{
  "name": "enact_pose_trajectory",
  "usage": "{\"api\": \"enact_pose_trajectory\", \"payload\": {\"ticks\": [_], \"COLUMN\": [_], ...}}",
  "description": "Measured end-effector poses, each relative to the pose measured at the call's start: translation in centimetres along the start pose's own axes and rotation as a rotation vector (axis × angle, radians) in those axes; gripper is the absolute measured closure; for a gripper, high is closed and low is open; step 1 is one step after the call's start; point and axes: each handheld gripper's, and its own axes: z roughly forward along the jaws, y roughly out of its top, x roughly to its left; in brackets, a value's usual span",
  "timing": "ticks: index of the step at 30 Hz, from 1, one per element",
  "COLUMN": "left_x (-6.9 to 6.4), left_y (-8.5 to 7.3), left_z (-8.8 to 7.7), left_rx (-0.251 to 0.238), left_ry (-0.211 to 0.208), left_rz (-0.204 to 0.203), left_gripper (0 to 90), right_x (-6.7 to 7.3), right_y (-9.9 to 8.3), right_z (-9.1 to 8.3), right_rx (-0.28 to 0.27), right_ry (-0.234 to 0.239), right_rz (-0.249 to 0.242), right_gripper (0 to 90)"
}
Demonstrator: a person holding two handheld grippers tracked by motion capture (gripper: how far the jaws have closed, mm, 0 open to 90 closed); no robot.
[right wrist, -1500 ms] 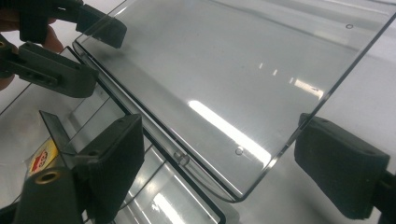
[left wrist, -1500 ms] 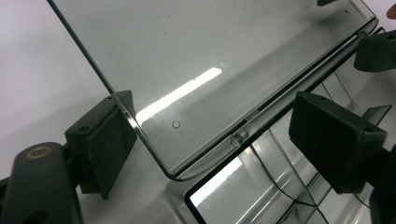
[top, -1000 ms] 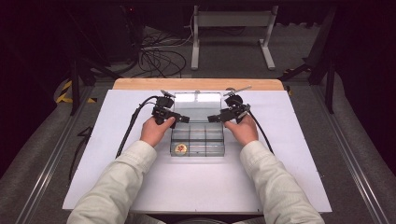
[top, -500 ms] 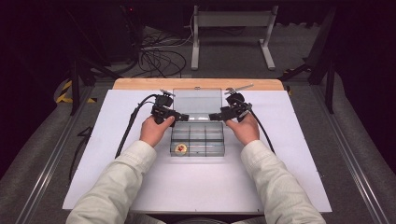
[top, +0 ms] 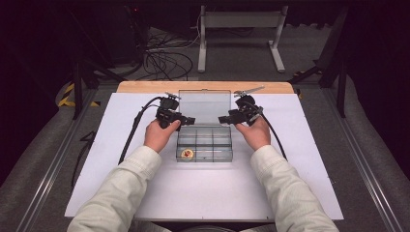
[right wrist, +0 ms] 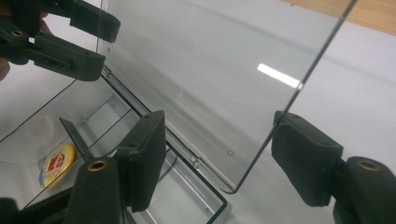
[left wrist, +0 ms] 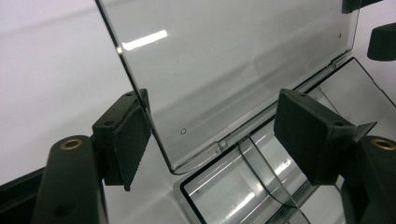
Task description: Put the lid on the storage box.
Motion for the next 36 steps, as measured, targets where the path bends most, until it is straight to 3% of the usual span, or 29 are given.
{"api": "enact_pose_trajectory", "payload": {"ticks": [7, 12, 36], "left_x": [-0.3, -0.5, -0.4], "left_y": [0.0, -0.1, -0.3], "left_z": [-0.4, -0.7, -2.4], "left_rx": [-0.009, -0.012, -0.023], "left_ry": [0.044, 0.061, 0.018], "left_rz": [0.034, 0.037, 0.046], "left_gripper": [36.0, 41.4, 58.1], "right_x": [0.4, 0.6, 1.5], "right_y": [0.0, 0.0, -0.8], "right_z": [-0.5, -0.8, -2.5], "right_rx": [-0.006, -0.007, -0.031], "right_ry": [-0.015, -0.034, -0.032], "right_rz": [-0.013, -0.019, -0.059], "right_gripper": [40.5, 45.1, 61.4]}}
